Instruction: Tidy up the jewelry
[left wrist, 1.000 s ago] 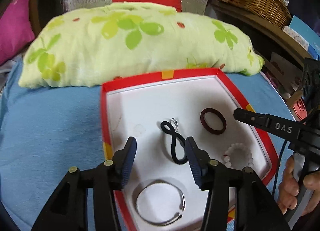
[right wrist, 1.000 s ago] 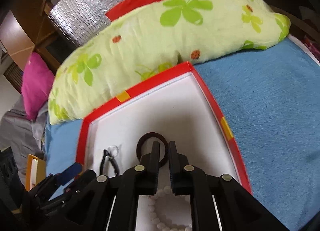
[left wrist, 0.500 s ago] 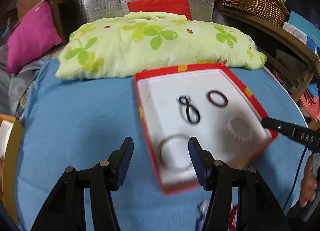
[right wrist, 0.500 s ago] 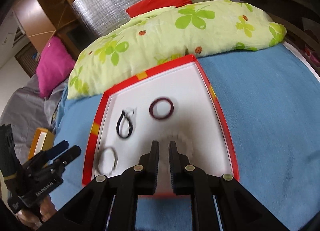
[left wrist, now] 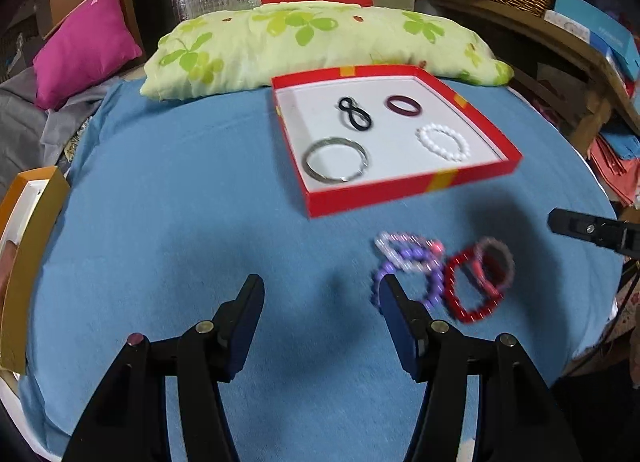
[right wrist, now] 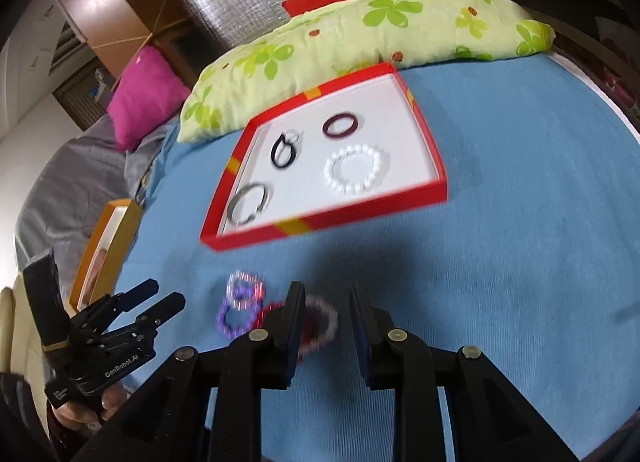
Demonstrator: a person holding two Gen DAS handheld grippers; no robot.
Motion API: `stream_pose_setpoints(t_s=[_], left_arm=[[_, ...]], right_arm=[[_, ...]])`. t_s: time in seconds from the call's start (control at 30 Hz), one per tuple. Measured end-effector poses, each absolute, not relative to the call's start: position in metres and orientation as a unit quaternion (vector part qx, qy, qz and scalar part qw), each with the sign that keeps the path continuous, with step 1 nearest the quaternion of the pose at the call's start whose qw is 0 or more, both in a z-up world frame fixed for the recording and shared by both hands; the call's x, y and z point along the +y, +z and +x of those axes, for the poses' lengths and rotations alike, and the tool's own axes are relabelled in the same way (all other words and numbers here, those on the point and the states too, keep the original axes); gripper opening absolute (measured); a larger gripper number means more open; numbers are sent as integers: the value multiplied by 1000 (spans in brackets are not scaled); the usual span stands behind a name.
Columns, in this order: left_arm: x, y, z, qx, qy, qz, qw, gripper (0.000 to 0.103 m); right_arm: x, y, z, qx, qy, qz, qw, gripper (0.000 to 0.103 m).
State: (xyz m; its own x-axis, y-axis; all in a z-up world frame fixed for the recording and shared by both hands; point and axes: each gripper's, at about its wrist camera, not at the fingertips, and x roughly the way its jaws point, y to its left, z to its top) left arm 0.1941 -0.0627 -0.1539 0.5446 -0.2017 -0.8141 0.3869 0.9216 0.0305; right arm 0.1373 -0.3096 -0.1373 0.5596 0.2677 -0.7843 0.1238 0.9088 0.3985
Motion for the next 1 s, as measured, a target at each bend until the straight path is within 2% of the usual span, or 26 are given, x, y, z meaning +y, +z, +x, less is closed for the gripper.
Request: stream_pose_setpoints(t_s=[0.23, 0.7, 0.77, 0.83, 1.0], left_arm=[[-62, -162, 204, 460, -164, 94, 868, 62], [-75, -164, 218, 471, -170, 86, 862, 62], [-76, -164, 219, 472, -171, 82, 861, 62], [-76, -163, 220, 472, -175, 79, 860, 62], [-74, -165, 223, 475, -182, 74, 858, 62]], right_arm=[[-304, -167, 137, 521, 46, 211, 826, 25], [-299, -185, 159, 547, 51, 251, 797, 25], [-299, -190, 162, 550, 40, 255, 795, 22], [-299, -189, 164, 545, 31, 250, 800, 8], [-303, -180, 165, 519, 16, 246, 819, 8]])
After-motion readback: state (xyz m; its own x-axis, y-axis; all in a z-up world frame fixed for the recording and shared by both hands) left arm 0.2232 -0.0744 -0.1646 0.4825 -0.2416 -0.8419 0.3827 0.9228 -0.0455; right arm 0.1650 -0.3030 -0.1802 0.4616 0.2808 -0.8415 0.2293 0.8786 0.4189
